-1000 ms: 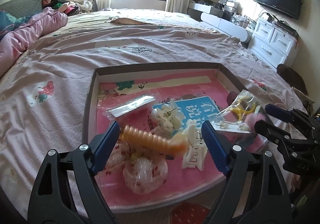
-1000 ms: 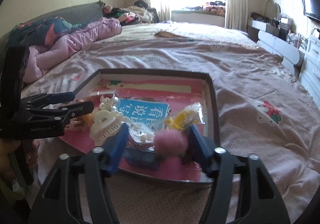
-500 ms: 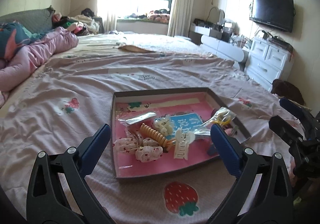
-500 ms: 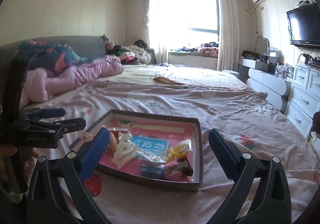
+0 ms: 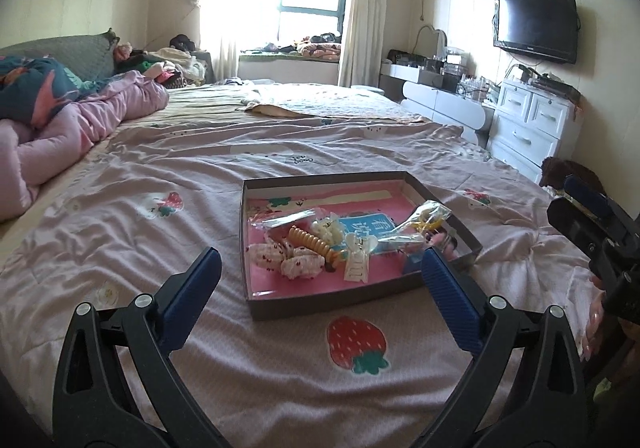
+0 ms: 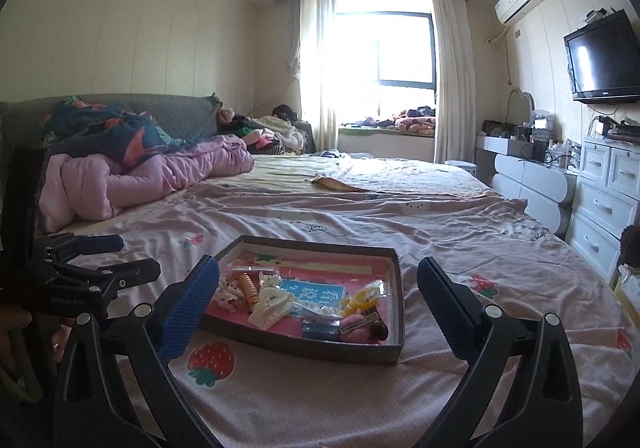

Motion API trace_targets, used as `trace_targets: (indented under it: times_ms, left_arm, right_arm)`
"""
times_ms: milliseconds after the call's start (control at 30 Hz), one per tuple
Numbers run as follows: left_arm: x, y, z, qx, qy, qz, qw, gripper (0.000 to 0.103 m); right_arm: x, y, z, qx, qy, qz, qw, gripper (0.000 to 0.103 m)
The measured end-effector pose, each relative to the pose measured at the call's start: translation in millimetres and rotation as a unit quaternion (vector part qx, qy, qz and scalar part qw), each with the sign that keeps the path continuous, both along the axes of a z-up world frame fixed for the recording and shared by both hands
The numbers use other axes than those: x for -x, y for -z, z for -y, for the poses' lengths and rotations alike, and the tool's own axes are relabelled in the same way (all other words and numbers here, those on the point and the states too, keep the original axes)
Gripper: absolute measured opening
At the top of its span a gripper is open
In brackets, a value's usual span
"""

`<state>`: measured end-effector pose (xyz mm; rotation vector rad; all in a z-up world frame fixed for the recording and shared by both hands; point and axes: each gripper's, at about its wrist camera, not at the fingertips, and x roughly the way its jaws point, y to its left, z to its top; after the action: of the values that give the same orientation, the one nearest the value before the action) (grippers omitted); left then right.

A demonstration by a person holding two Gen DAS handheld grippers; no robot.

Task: Organize jewelry
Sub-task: 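Withdraw both tools from the tray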

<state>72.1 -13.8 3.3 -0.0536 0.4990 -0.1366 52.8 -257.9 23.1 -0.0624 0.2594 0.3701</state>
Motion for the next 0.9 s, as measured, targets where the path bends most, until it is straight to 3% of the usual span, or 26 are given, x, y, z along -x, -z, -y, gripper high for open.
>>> trace_targets:
  times_ms: [467, 900]
  left_arm:
    - [35.3, 13.0, -4.6, 0.003, -0.026, 0.018, 0.9995, 0.091]
    - [37.6, 12.4, -11.5, 0.010, -0.041, 0.032, 0.9986, 0.091]
  right_arm:
    - [36.4, 17.3, 8.4, 0.003, 0.018, 0.008, 1.000, 0.096]
    - [26.2, 25.8, 5.8, 0.002, 0.017, -0.004, 1.000, 0.096]
